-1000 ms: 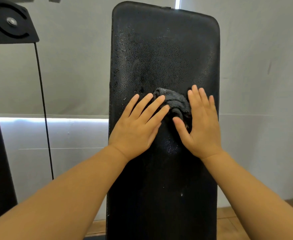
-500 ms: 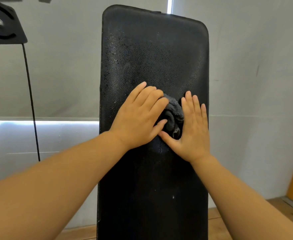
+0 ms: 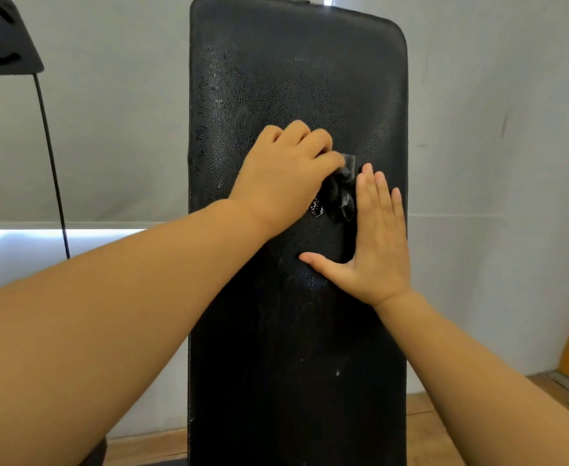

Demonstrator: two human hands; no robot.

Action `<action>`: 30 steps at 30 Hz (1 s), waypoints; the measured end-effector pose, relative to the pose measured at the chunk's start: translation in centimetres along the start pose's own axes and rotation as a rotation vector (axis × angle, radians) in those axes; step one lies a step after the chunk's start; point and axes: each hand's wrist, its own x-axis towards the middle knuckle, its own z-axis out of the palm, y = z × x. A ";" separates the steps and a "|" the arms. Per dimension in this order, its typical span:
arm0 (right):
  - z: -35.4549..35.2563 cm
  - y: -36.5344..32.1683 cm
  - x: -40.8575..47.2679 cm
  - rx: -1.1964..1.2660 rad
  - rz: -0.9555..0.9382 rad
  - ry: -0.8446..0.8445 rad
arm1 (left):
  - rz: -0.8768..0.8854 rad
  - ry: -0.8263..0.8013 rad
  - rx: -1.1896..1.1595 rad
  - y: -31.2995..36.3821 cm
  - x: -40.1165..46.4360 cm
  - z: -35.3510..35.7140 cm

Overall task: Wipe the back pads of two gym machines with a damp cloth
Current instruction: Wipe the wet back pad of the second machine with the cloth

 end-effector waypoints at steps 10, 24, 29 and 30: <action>0.1 0.1 0.0 0.023 -0.018 0.017 | -0.079 0.088 -0.206 3.0 -5.8 -0.1; 0.0 0.5 -0.1 0.046 -0.078 0.037 | -0.083 0.126 -0.148 0.4 -3.9 0.0; 0.4 0.6 0.0 0.073 -0.053 0.062 | -0.064 0.100 -0.134 0.7 -5.1 -0.4; 0.4 0.6 0.0 0.069 -0.053 0.064 | -0.046 0.095 -0.127 0.7 -5.3 -0.5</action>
